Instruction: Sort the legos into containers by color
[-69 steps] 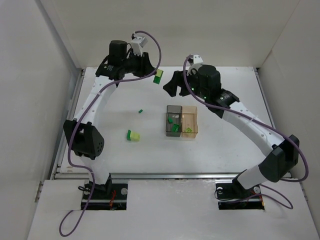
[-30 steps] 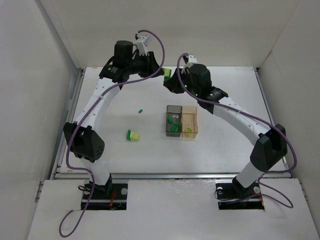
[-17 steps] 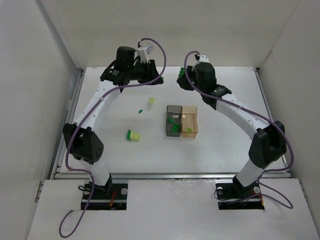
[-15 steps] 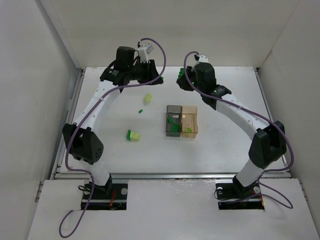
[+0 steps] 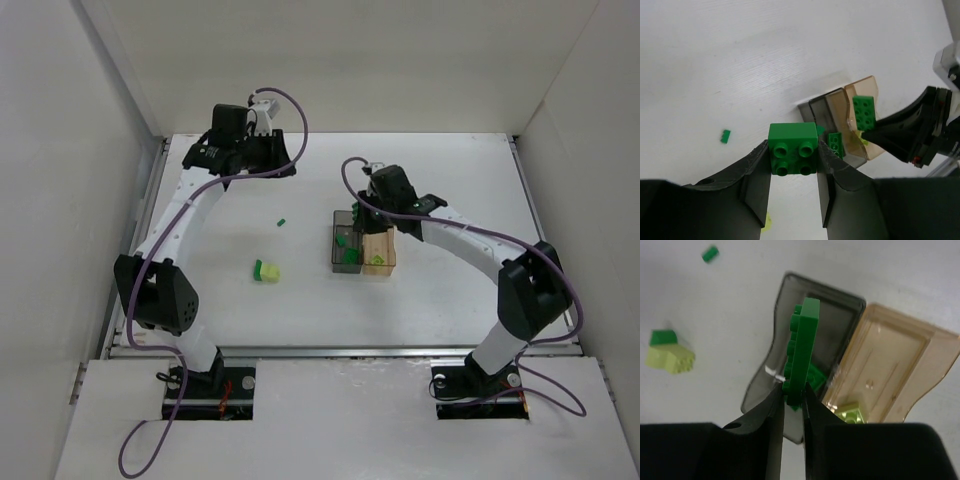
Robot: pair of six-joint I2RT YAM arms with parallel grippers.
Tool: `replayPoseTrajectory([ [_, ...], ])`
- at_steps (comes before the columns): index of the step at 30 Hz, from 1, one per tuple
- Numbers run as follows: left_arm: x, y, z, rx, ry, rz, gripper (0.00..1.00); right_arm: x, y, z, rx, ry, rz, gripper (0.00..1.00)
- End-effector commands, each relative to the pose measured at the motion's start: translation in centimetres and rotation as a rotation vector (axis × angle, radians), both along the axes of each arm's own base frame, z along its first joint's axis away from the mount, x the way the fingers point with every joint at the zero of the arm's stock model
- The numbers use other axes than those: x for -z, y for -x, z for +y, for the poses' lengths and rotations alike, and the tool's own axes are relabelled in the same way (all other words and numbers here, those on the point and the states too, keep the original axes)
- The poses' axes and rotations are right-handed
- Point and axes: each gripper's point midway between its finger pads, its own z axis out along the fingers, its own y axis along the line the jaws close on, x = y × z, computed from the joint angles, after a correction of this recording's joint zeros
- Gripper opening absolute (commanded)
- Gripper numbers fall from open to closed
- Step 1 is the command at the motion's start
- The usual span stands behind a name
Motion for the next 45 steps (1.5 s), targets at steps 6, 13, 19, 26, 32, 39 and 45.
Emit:
replayPoseTrajectory([
  [6, -1.9, 0.4, 1.0, -0.013, -0.032, -0.085, 0.00, 1.8, 2.8, 0.8, -0.140, 0.037, 0.094, 0.47],
  [13, -0.9, 0.6, 1.0, -0.013, -0.037, -0.066, 0.00, -0.4, 3.0, 1.2, -0.175, 0.010, 0.060, 0.64],
  [19, -0.1, 1.2, -0.2, 0.045, -0.064, -0.081, 0.00, -6.7, 1.6, -2.4, -0.021, -0.038, -0.072, 0.84],
  [26, 2.0, 2.7, -6.0, 0.325, -0.102, -0.127, 0.00, -10.2, 0.2, -9.5, 0.194, -0.033, -0.158, 0.87],
  [32, 8.4, 3.5, -15.1, 0.590, -0.198, -0.115, 0.00, -10.5, 0.8, -12.9, 0.321, -0.014, -0.181, 0.87],
  [39, 13.3, 4.0, -19.2, 0.652, -0.240, -0.078, 0.00, -11.6, 2.4, -14.6, 0.373, -0.001, -0.196, 0.87],
  [45, 15.2, 5.9, -21.5, 0.701, -0.257, -0.080, 0.09, -11.6, 3.6, -15.6, 0.381, 0.026, -0.209, 0.87],
])
